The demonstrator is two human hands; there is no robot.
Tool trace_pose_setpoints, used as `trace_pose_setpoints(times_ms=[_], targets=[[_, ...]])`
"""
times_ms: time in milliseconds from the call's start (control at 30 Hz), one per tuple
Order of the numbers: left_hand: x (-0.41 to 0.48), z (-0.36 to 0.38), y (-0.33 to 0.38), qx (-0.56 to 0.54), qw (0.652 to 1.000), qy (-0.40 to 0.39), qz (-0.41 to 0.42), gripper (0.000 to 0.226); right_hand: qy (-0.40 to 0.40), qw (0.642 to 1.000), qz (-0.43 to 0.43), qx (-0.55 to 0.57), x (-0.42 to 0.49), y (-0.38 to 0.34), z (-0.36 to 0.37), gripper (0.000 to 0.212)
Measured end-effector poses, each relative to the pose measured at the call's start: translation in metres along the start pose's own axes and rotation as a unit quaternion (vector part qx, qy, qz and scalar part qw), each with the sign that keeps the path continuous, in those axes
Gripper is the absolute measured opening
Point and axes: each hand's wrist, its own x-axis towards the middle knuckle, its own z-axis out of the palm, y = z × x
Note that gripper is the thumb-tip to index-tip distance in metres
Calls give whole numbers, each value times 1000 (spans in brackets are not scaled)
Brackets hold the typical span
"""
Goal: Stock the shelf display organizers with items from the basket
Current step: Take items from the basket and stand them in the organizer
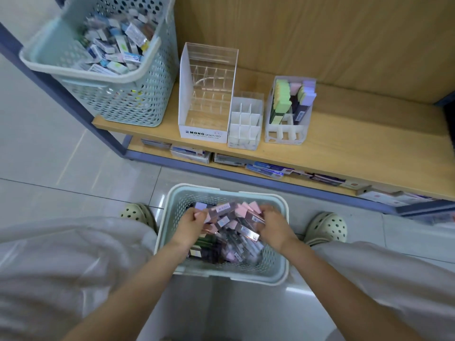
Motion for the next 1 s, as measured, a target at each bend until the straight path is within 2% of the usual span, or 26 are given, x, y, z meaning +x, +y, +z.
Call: trace_pose_setpoints(times_ms=[67, 167, 267, 367, 500, 567, 733, 900, 1000], targets=[[-13, 2, 4, -89, 996, 7, -18, 22, 22, 999, -12, 27, -8, -7, -9, 32], [-29, 6, 8, -146, 989, -16, -16, 26, 45, 996, -30, 72, -23, -23, -21, 29], [-42, 12, 15, -156, 985, -78, 5, 6, 52, 989, -58, 129, -40, -42, -30, 31], [-57, 17, 31, -153, 977, -147, 33, 27, 37, 978, -75, 193, -58, -55, -35, 32], [-74, 22, 53, -146, 972, -178, 50, 36, 40, 973, -108, 201, -72, -60, -41, 30], [-79, 22, 58, -146, 969, -189, 61, 33, 45, 973, -109, 198, -78, -60, -46, 28], [-93, 28, 67, -139, 976, -150, 79, 22, 43, 971, -120, 204, -87, -57, -57, 22], [-101, 25, 72, -85, 984, -99, 125, 26, 57, 968, -145, 198, -98, -62, -69, 21], [-108, 26, 82, -112, 979, -117, 126, 25, 60, 962, -152, 217, -103, -66, -82, 24]])
